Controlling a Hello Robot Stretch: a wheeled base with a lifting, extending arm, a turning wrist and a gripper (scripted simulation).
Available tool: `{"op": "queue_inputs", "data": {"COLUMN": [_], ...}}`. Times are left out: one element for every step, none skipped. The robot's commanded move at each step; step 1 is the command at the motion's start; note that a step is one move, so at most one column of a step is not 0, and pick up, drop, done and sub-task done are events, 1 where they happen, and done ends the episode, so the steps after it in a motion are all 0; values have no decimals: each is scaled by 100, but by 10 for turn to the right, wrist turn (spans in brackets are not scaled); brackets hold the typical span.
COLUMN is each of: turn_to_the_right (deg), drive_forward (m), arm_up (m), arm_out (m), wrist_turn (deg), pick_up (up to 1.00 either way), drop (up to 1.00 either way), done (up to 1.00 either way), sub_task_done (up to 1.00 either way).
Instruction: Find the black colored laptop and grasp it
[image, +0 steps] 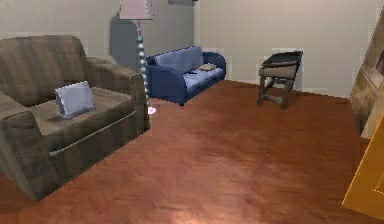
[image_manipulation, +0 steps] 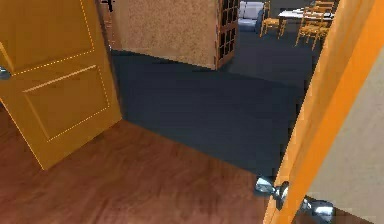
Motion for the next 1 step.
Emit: {"op": "queue_inputs", "data": {"turn_to_the_right": [150], "drive_forward": [0], "arm_up": [0], "arm_out": [0], "wrist_turn": [0], "pick_up": [0], "drop": [0], "done": [0], "sub_task_done": [0]}}
